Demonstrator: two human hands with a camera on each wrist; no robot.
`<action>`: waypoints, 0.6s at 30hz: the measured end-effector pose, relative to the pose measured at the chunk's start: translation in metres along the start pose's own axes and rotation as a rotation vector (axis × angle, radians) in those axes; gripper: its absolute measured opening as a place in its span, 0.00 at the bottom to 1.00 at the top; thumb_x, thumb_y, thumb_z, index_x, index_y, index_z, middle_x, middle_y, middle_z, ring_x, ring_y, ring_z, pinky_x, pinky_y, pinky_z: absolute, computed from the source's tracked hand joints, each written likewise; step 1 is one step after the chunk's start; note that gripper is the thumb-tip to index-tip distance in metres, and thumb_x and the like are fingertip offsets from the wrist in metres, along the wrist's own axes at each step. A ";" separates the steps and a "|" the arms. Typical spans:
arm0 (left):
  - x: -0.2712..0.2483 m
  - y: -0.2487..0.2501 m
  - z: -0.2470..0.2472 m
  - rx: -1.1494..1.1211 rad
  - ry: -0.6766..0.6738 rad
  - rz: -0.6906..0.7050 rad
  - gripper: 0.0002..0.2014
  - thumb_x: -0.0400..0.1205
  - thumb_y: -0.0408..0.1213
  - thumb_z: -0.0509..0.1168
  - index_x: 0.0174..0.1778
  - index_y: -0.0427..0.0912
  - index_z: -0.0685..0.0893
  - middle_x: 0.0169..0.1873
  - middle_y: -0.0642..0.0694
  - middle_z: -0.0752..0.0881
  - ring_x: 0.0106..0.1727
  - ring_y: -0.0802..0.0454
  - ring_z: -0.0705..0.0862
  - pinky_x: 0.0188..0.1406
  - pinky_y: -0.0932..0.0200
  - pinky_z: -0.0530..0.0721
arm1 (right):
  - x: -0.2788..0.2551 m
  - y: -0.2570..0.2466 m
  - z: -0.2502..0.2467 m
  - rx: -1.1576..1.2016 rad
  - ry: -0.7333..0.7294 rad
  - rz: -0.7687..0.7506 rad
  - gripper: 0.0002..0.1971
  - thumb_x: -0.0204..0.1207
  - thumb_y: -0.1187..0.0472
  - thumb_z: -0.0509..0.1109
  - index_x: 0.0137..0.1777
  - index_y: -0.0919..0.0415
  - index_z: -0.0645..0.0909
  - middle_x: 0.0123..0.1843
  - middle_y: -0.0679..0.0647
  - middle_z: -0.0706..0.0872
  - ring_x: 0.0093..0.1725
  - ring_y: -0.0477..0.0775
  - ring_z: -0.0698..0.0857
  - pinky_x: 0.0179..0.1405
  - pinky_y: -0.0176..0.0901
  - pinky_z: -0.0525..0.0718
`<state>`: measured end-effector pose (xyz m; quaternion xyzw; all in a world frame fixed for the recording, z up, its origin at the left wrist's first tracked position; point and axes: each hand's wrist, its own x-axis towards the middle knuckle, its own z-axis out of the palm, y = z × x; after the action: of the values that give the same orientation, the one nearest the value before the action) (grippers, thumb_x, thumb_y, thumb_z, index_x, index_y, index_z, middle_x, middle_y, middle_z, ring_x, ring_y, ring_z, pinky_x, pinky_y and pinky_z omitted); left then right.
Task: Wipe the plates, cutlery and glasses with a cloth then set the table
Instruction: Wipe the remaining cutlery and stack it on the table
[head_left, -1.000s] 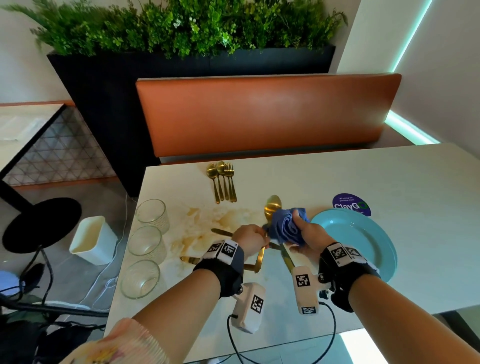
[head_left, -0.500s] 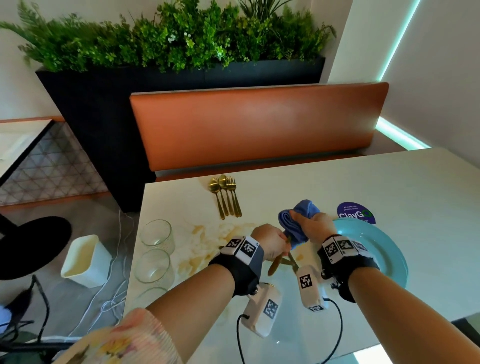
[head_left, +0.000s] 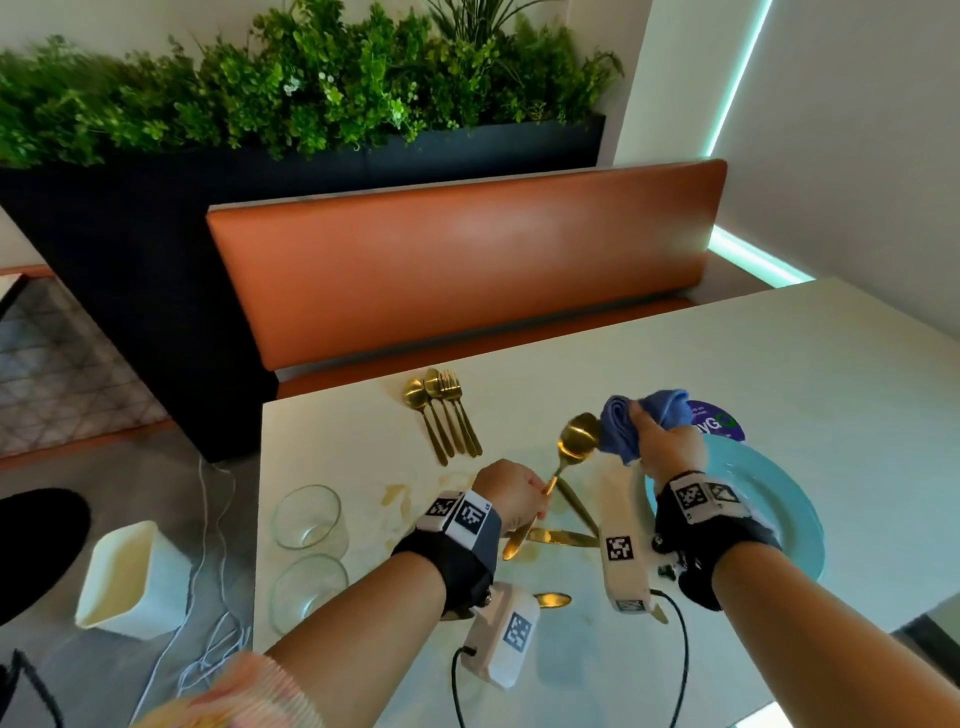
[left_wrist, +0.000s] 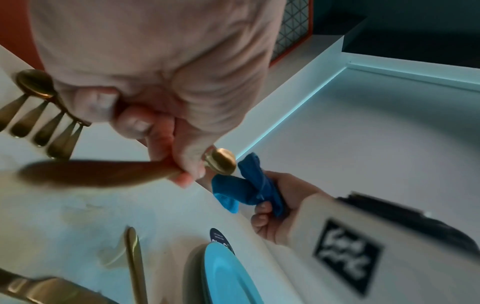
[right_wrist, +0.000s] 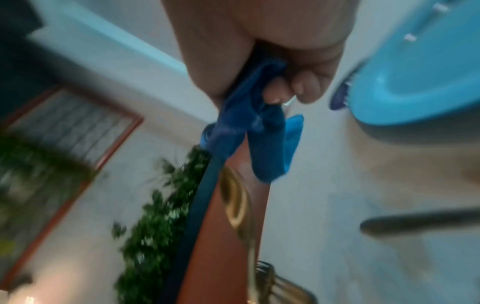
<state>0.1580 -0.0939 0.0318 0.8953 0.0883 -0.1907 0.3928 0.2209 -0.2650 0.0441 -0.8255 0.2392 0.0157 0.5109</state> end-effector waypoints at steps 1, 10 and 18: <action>0.003 -0.001 -0.001 -0.041 0.034 -0.015 0.08 0.80 0.36 0.66 0.50 0.40 0.90 0.51 0.43 0.90 0.50 0.47 0.85 0.50 0.57 0.83 | -0.001 0.001 0.001 0.171 -0.061 0.086 0.22 0.75 0.48 0.70 0.55 0.70 0.79 0.38 0.61 0.81 0.34 0.60 0.81 0.30 0.45 0.78; 0.027 0.025 0.008 -0.133 0.126 -0.018 0.13 0.80 0.38 0.66 0.58 0.38 0.85 0.57 0.39 0.87 0.60 0.40 0.84 0.56 0.55 0.80 | -0.001 0.008 0.049 0.337 -0.412 0.142 0.15 0.73 0.55 0.73 0.48 0.68 0.81 0.37 0.60 0.85 0.31 0.54 0.84 0.24 0.39 0.79; 0.035 0.025 0.014 -0.390 -0.055 -0.154 0.16 0.84 0.41 0.61 0.56 0.33 0.86 0.47 0.42 0.87 0.39 0.54 0.81 0.42 0.62 0.77 | 0.044 -0.019 0.039 0.390 -0.239 0.175 0.14 0.73 0.51 0.73 0.40 0.62 0.77 0.34 0.56 0.82 0.28 0.51 0.79 0.20 0.37 0.74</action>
<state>0.1943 -0.1212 0.0254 0.7874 0.1808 -0.2241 0.5451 0.2764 -0.2413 0.0297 -0.6798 0.2462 0.1107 0.6819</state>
